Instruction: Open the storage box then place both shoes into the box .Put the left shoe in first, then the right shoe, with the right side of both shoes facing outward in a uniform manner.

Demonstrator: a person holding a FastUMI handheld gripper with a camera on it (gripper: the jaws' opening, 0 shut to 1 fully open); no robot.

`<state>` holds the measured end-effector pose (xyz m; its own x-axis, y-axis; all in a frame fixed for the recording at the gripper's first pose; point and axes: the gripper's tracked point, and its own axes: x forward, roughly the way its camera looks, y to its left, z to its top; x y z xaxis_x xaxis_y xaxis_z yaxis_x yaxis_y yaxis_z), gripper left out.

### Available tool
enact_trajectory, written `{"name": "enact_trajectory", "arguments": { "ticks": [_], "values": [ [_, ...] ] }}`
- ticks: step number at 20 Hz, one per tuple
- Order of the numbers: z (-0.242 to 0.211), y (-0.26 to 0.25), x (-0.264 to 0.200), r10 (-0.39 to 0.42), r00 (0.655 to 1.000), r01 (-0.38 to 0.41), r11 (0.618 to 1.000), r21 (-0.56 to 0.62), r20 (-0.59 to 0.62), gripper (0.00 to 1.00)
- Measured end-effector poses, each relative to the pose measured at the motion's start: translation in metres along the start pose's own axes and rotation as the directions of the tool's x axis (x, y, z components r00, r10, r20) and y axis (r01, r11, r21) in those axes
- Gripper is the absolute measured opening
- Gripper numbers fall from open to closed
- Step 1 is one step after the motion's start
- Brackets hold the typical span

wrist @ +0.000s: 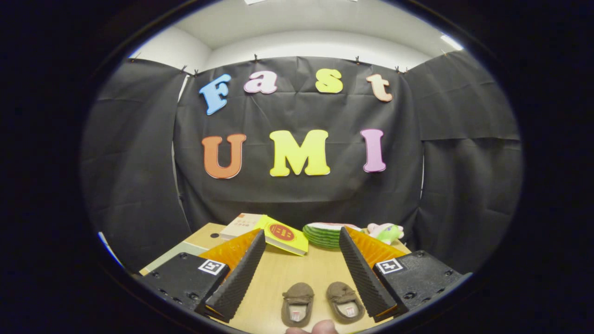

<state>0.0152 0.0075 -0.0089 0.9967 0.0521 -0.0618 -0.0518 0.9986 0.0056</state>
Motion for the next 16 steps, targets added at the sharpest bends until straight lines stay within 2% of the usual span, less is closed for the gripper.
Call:
{"name": "enact_trajectory", "arguments": {
  "ticks": [9, 16],
  "values": [
    [-0.011, 0.044, 0.007, 0.106, 0.993, -0.105, 0.994, 0.021, -0.043, 1.0],
    [-0.061, 0.101, 0.011, 0.25, 0.952, -0.236, 0.967, 0.1, -0.174, 1.0]
  ]
}}
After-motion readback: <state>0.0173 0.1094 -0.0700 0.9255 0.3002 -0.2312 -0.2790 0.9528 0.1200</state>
